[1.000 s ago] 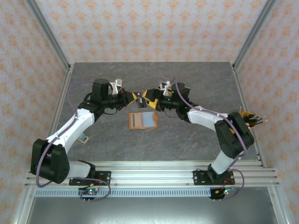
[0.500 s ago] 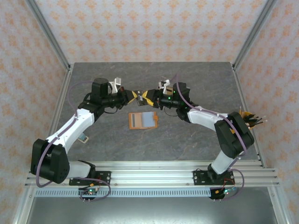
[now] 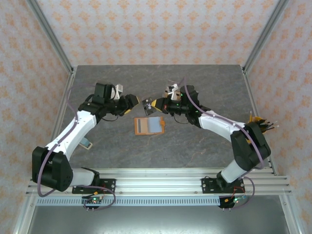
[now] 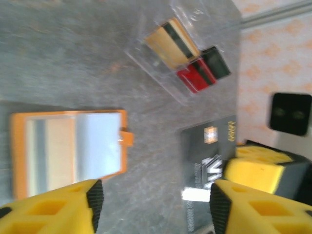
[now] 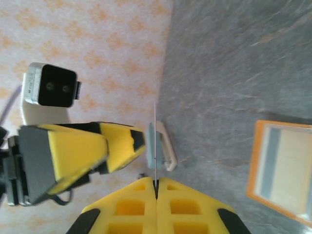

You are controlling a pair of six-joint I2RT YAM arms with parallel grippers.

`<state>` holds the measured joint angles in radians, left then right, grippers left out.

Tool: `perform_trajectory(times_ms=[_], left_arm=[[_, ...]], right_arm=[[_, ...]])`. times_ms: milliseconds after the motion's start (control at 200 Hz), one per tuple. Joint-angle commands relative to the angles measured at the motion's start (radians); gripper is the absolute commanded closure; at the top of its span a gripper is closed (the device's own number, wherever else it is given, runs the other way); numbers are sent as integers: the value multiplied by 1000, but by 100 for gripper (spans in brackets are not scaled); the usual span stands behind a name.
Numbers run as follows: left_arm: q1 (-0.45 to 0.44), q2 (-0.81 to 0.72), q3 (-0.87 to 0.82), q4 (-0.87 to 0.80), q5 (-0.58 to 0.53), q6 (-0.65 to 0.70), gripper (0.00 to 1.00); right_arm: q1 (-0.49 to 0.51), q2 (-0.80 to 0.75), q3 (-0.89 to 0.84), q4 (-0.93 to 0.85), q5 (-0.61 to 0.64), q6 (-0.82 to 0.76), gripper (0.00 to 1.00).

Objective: Take the credit cards out of the card holder

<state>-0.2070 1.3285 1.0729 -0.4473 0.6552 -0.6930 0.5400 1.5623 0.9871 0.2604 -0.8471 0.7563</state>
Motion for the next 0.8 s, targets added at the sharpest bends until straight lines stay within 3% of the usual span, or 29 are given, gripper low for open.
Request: perform_trajectory(times_ms=[0,95,200,315,405,566,796], left_arm=[[16,-29,86,-290,-237,183,24],[28,-43,111,-372,-352,250,13],[35,-74,106,-404,-464,302,2],[36,-106,101,-432,-613,323,0],[35,-115,100,-449,-678,311,0],[35,-116,93,-448,-677,303,0],[35,-132,79,-429,-660,309,0]], right_arm=[[-8,-74,95,-308,161,-305,100],[-9,-98,169,-506,342,-501,100],[-10,-128,219,-605,553,-677,100],[-28,-140,263,-639,704,-847,100],[-62,-142,286,-626,712,-953,100],[-144,-118,342,-637,649,-1100,100],[-273,-17,485,-802,438,-1331,100]])
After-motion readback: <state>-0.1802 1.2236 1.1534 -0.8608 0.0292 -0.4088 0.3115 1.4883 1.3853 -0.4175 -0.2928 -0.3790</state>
